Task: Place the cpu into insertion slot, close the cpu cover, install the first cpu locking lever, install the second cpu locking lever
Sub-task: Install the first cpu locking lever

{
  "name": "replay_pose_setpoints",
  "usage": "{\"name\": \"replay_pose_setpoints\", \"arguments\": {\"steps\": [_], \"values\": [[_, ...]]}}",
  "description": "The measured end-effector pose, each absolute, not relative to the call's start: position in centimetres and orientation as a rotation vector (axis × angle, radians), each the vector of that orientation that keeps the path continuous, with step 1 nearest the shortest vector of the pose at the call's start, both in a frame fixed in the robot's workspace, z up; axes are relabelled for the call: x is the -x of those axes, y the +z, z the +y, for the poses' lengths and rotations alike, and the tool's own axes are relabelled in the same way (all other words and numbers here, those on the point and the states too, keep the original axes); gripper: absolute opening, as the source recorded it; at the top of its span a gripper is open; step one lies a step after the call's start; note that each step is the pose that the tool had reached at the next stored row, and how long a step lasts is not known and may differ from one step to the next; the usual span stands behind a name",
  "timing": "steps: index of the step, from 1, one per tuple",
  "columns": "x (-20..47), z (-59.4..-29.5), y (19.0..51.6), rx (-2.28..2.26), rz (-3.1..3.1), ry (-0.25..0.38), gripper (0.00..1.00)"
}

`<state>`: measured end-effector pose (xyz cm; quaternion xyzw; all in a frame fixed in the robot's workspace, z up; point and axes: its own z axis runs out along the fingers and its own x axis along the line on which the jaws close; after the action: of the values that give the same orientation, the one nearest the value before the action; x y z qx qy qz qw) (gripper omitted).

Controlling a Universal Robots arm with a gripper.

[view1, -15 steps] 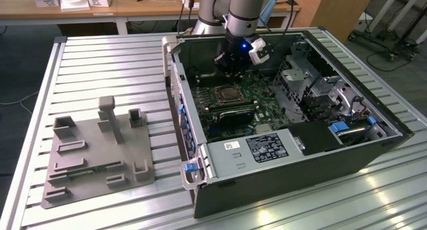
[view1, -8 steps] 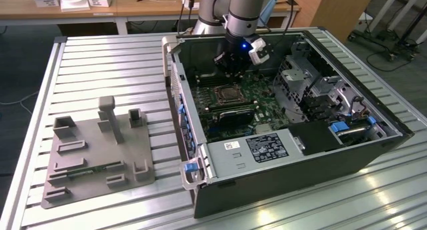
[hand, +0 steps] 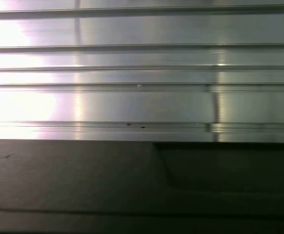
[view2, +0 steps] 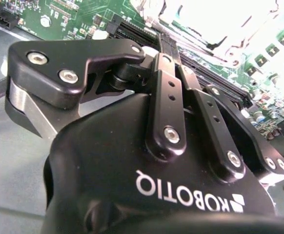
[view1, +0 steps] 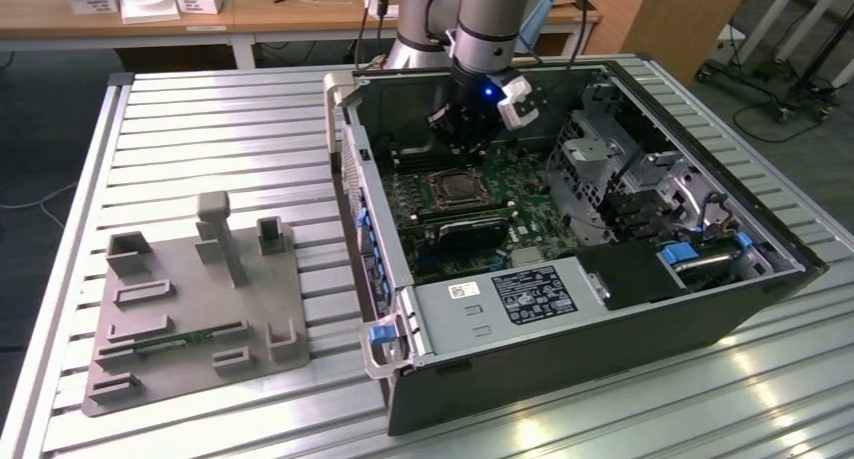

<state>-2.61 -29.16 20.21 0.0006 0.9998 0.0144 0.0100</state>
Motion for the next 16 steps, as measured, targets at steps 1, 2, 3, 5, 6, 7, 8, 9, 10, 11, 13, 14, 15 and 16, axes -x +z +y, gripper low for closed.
{"name": "replay_pose_setpoints", "arguments": {"steps": [1, 2, 3, 5, 6, 7, 8, 9, 10, 11, 13, 14, 15, 16], "values": [[2.6, -29.18, 20.2, -0.002, 3.121, 0.044, 0.1], [2.6, -29.2, 20.19, -0.003, 3.121, 0.044, 0.1], [2.6, -29.21, 20.16, -0.003, 3.121, 0.043, 0.1], [2.57, -29.21, 20.07, -0.004, 3.121, 0.043, 0.1], [2.55, -29.21, 20.04, -0.005, 3.121, 0.043, 0.1], [2.54, -29.22, 20.03, -0.005, 3.122, 0.042, 0.1], [2.53, -29.23, 20.03, -0.006, 3.122, 0.041, 0.1], [2.52, -29.22, 20.03, -0.006, 3.122, 0.04, 0.1], [2.52, -29.22, 20.03, -0.007, 3.121, 0.04, 0.1], [2.52, -29.22, 20.06, -0.007, 3.121, 0.04, 0.1], [2.52, -29.22, 20.08, -0.007, 3.121, 0.04, 0.1], [2.52, -29.22, 20.08, -0.006, 3.121, 0.039, 0.1], [2.52, -29.22, 20.07, -0.007, 3.122, 0.039, 0.1], [2.52, -29.23, 20.05, -0.007, 3.121, 0.039, 0.1]]}}
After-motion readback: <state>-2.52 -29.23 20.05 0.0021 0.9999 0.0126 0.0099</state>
